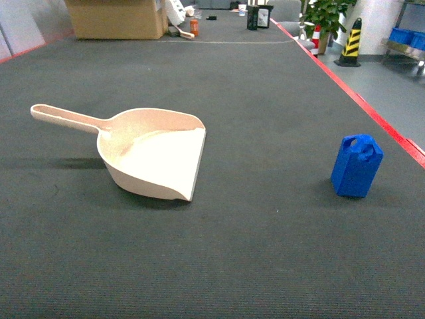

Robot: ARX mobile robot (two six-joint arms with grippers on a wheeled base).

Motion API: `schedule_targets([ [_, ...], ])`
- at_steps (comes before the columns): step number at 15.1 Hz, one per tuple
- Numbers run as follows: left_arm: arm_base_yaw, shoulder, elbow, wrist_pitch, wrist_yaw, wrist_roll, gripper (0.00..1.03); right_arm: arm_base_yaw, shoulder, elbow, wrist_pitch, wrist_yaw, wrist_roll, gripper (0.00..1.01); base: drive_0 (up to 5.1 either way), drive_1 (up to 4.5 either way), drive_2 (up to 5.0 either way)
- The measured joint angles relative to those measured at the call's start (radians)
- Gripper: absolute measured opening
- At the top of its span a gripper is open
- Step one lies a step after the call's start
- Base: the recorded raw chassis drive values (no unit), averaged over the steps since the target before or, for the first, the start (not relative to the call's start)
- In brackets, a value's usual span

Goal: Place part in tray to right shelf

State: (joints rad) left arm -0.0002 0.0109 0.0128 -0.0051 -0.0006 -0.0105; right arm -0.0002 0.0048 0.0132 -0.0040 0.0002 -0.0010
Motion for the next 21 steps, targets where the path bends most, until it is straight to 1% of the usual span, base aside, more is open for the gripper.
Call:
schedule_targets([
  [2,0.000,0.000,0.000,0.000,0.000,0.000,0.98,0.000,0.000,0.000,0.000,0.000,0.000,0.98,0.0,0.00,0.0],
  [3,0.000,0.000,0.000,0.000,0.000,0.000,0.96,0.000,0.000,0.000,0.000,0.000,0.000,0.98,0.0,0.00,0.0],
  [5,0.000,0.000,0.000,0.000,0.000,0.000,0.98,0.000,0.000,0.000,0.000,0.000,0.000,0.98,0.0,0.00,0.0],
  [21,0.000,0.000,0.000,0.000,0.000,0.000,0.98,0.000,0.000,0.000,0.000,0.000,0.000,0.98,0.0,0.00,0.0],
])
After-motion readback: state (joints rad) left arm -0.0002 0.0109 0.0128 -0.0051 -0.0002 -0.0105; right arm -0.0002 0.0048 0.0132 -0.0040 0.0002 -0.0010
